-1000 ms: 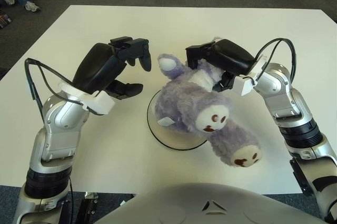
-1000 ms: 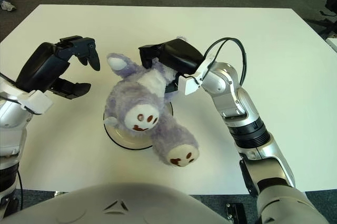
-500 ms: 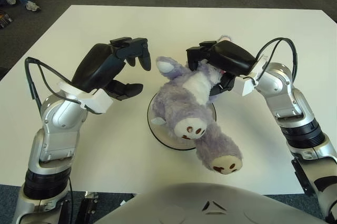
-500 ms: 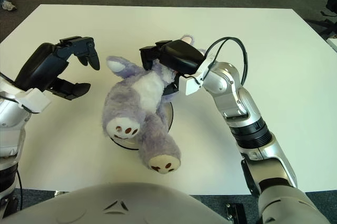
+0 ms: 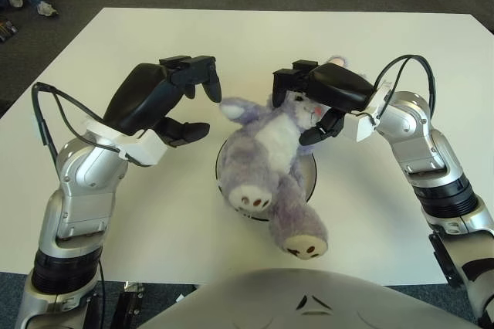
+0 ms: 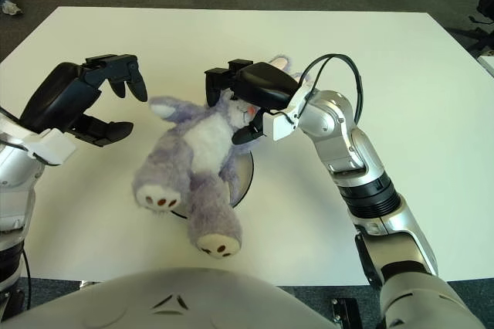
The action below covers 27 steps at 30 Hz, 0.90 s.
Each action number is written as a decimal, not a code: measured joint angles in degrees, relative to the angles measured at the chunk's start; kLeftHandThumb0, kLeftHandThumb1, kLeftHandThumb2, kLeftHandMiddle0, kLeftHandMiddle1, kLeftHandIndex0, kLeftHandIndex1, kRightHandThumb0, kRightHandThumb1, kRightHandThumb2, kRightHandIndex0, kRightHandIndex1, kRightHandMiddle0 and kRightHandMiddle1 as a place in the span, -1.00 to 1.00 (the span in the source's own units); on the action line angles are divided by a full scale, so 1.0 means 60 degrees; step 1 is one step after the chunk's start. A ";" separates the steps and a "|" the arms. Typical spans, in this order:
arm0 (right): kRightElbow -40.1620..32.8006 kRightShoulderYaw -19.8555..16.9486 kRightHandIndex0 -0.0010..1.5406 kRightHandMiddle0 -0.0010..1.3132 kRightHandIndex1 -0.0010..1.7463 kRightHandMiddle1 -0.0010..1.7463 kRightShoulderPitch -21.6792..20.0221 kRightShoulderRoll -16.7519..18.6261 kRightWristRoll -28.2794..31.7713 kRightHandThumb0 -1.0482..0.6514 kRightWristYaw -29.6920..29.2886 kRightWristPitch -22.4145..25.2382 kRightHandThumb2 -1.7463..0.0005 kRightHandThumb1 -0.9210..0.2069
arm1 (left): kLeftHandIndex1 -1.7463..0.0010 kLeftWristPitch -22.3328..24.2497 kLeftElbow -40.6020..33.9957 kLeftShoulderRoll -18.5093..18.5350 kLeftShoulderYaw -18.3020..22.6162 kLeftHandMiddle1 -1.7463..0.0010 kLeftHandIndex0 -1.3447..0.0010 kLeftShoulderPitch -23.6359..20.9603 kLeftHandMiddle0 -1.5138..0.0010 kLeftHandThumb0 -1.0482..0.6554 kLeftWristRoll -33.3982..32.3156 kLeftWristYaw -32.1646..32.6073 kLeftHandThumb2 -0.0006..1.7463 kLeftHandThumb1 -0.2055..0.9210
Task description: Put the doll into the plate.
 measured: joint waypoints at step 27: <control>0.0048 -0.0016 -0.98 -1.00 -0.67 -0.40 -0.0255 -0.0667 0.1542 -0.48 0.1554 0.0250 0.04 -0.10 | -0.78 0.0001 0.0099 -0.0057 -0.0043 -1.00 0.11 -0.0247 0.10 0.22 -0.0098 0.0000 0.61 -0.30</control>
